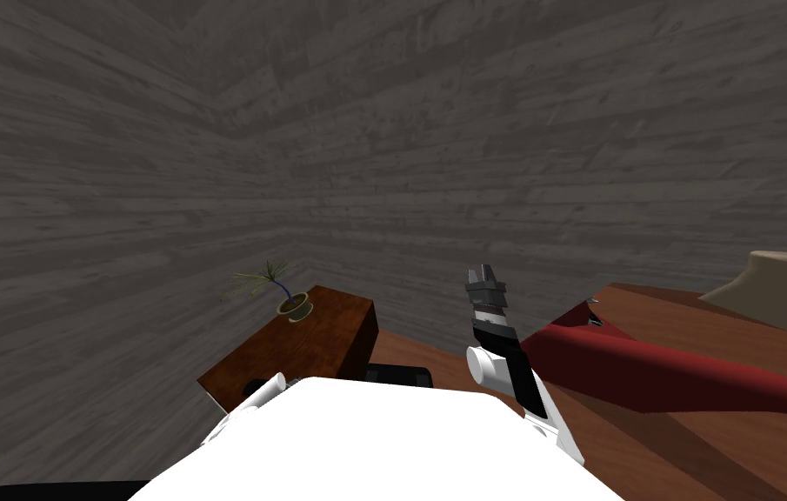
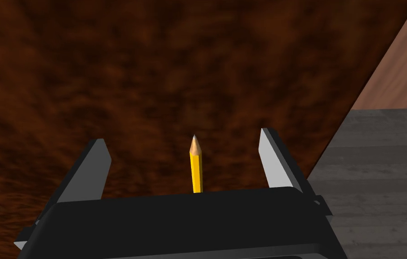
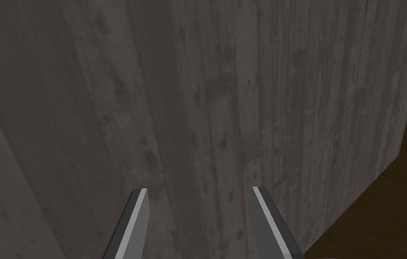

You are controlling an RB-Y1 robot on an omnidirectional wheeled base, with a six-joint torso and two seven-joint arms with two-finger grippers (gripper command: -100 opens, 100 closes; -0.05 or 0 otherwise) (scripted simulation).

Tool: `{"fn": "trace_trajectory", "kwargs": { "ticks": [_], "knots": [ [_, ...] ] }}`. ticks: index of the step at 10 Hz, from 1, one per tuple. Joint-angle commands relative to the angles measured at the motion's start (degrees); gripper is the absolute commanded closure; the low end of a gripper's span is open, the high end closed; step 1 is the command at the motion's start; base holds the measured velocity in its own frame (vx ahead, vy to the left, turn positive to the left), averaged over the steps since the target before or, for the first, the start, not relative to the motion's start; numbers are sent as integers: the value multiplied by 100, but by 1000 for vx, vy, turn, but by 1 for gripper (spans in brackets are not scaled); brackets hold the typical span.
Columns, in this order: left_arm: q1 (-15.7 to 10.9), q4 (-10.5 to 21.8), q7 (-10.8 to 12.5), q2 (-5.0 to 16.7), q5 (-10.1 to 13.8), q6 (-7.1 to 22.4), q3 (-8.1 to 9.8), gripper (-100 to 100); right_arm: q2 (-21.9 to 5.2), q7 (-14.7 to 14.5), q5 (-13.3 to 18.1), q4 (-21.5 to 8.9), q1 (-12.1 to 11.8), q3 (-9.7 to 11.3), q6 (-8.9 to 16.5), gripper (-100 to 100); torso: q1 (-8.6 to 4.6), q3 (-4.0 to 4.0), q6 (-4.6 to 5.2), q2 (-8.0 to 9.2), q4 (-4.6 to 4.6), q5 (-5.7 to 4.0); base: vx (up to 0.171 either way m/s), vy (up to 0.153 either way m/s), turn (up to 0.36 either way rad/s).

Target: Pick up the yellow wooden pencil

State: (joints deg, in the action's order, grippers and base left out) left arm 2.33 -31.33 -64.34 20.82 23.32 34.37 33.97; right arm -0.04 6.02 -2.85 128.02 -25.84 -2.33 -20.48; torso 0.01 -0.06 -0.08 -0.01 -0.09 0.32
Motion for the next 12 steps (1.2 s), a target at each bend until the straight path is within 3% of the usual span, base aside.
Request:
{"fn": "trace_trajectory", "kwargs": {
  "ticks": [1,2,6,7,8,9,11,12],
  "knots": [
    [0,0,0,0,0,0,0,-100,0,0,0,0,0,0,0,0,0,0,0,0,0,0,8,-8,-2],
    [-3,10,-40,0,3,-5,4,100,0,0,0,0,0,0,0,0,7,4,0,6,2,2,0,0,0],
    [-4,8,-41,1,0,-5,1,100,0,0,0,0,0,0,0,0,12,7,-3,12,3,3,1,0,-3],
    [-4,8,-42,1,0,-5,1,0,0,0,0,0,0,0,0,0,12,7,-3,12,3,3,0,0,0],
    [112,-270,245,25,-28,117,-286,100,0,0,0,0,0,0,0,0,12,7,-3,12,3,3,-53,27,-138],
    [112,-270,378,25,-28,117,-330,100,0,0,0,0,2,0,0,0,21,16,2,27,7,2,-64,50,-100],
    [230,-574,708,66,-62,240,-677,100,-1,0,0,0,2,0,0,0,36,22,1,37,8,2,-66,60,-116],
    [230,-574,886,66,-62,240,-677,100,-1,0,0,-1,1,-1,0,0,32,22,-1,38,8,6,-38,18,13]
  ]
}}
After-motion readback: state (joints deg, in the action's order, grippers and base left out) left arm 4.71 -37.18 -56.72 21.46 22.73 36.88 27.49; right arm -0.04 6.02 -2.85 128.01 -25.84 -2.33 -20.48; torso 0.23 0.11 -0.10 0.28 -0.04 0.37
